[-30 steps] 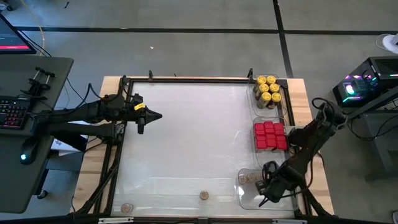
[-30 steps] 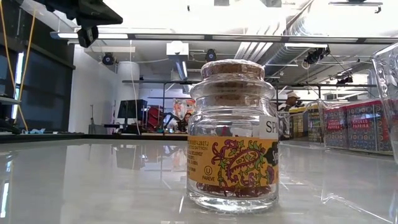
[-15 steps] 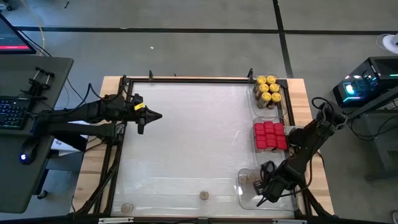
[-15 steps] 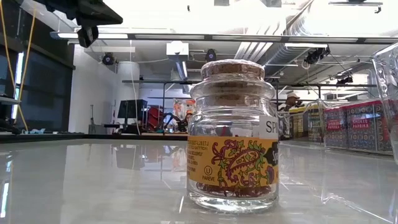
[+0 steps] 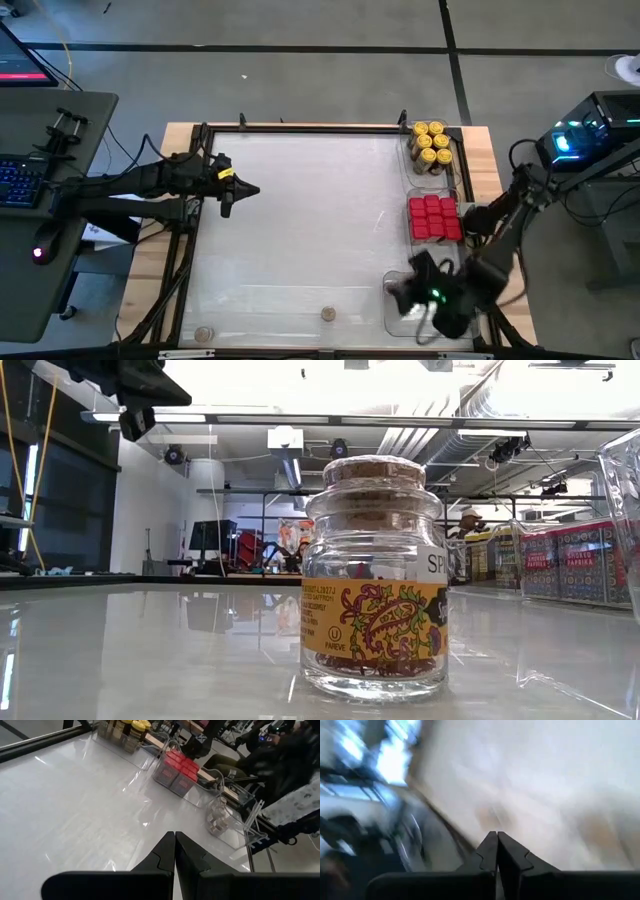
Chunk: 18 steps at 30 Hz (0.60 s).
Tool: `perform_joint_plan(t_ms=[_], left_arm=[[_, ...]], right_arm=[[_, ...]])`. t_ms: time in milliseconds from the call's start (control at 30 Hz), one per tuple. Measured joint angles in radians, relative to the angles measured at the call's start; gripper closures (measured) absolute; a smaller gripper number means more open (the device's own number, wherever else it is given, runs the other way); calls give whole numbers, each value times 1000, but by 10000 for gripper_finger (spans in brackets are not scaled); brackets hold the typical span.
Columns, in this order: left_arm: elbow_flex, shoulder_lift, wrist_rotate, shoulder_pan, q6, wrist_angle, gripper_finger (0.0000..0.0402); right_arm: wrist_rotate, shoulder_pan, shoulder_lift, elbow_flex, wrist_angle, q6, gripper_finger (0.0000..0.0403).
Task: Sort spices by type
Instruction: Put the brown seasoning bottle into the bottom transparent bin
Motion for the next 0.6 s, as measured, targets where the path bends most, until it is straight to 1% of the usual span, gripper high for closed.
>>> perform_joint_plan(t_ms=[33,67,100,133,233,300,367,467,533,600], left_arm=[[0,0,0,0,0,-3,401],[0,0,0,0,0,-4,401],[0,0,1,-1,0,-4,401],[0,0,3,-1,0,-4,402],[0,0,16,-2,0,-4,402],[0,0,26,-2,0,-4,401],[0,0,40,-2,1,-5,401],[0,0,62,-2,9,-6,401],[0,0,66,-2,8,-8,401],[0,0,66,-2,8,-15,402]], right_arm=[[70,-34,0,15,29,-76,402],[94,-75,0,26,69,-163,402],[78,-122,0,33,119,-255,402],[28,-175,0,36,184,-359,401],[-184,-338,42,50,454,-666,386],[-318,-424,93,83,558,-805,369],[-469,-491,150,145,566,-895,348],[-667,-550,244,272,523,-1006,314],[-756,-564,311,383,502,-1086,291],[-806,-566,375,515,454,-1177,268]])
